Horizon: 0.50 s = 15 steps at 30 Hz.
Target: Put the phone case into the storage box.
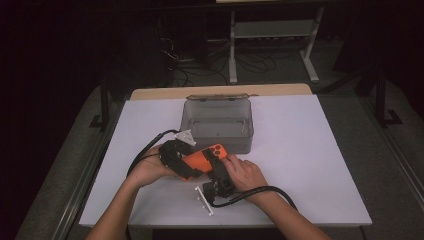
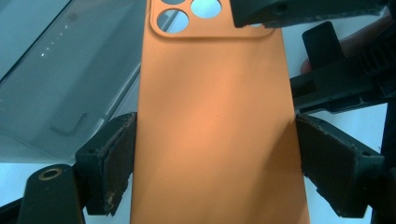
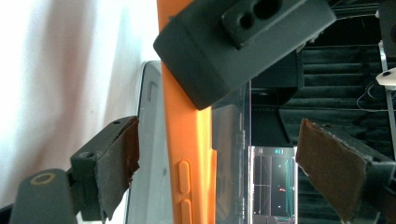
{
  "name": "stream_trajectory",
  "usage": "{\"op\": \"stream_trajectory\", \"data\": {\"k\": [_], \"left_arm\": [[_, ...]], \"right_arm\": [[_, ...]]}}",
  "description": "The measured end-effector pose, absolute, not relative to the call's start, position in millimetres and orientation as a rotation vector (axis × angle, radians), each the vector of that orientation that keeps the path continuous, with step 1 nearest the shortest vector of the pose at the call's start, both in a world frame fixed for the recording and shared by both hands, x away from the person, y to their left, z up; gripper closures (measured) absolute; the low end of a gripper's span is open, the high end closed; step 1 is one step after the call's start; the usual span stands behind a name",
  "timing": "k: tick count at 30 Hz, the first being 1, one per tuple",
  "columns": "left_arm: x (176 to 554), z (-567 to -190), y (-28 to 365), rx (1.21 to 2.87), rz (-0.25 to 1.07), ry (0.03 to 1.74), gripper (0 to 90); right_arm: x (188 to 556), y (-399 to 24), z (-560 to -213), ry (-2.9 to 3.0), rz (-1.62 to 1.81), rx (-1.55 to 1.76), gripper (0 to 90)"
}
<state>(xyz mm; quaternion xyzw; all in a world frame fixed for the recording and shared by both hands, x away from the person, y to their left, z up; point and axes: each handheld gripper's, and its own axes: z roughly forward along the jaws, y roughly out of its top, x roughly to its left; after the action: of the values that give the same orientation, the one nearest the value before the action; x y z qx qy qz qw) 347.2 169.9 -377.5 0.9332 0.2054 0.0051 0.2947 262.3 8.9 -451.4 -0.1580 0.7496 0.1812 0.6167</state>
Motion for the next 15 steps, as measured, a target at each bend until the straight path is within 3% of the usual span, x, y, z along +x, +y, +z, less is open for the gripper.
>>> {"op": "stream_trajectory", "data": {"k": [15], "left_arm": [[348.0,-377.4,171.1,2.482,0.016,0.56,16.3]], "right_arm": [[256.9,10.2,-452.5,1.73,0.402,-0.385,27.9]]}}
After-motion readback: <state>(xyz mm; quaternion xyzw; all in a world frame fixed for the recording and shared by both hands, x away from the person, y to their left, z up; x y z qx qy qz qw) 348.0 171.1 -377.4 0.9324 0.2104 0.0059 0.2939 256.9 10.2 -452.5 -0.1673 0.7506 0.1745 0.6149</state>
